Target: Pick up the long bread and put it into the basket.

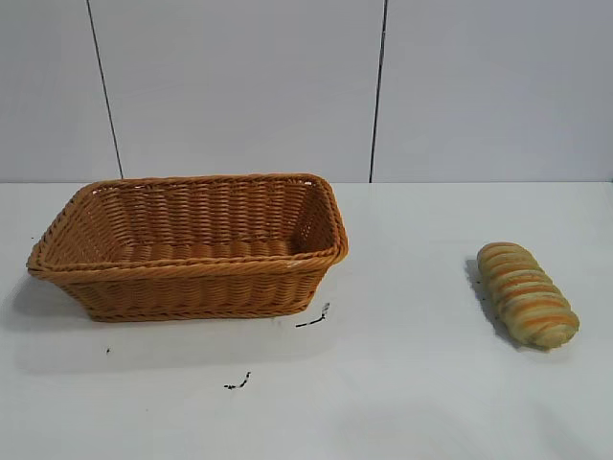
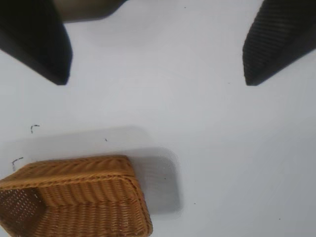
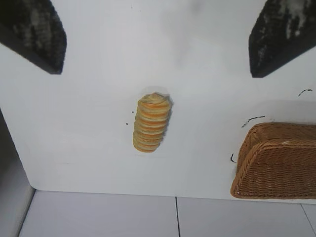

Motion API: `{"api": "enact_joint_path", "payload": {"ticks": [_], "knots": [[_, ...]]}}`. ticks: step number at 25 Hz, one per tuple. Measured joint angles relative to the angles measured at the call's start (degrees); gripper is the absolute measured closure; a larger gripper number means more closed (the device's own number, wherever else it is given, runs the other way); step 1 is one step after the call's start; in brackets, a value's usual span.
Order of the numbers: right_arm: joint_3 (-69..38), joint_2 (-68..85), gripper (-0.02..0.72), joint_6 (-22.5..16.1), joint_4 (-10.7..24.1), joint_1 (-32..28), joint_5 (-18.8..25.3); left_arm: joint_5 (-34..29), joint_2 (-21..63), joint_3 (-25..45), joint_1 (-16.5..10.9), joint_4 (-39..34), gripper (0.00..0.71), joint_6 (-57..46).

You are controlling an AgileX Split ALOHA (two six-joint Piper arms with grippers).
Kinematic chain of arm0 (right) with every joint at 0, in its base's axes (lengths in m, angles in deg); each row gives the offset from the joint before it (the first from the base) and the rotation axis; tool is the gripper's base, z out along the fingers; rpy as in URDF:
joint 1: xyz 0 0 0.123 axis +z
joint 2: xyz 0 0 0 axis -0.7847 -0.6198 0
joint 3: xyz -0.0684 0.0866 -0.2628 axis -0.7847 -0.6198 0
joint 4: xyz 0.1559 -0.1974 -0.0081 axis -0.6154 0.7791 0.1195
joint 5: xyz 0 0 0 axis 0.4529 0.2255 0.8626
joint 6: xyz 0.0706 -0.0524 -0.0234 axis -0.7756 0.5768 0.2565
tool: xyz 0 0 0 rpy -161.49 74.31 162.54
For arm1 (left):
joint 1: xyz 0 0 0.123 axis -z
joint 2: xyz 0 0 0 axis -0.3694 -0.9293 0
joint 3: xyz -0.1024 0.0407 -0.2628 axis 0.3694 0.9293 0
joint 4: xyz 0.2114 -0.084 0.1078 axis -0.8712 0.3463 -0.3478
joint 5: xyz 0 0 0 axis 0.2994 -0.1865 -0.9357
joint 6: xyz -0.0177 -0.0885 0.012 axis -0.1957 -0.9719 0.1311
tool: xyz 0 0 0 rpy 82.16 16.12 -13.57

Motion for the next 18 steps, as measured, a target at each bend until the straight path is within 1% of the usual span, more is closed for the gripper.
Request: {"api": "enact_joint_path", "payload": {"ticks": [14, 18], "knots": [[0.07, 0.0, 0.014, 0.0, 0.04, 0.0, -0.06, 0.0, 0.0, 0.0, 0.0, 0.0, 0.018, 0.0], [2.45, -5.09, 0.014, 0.0, -0.08, 0.0, -0.95, 0.0, 0.0, 0.0, 0.0, 0.0, 0.018, 0.0]]}}
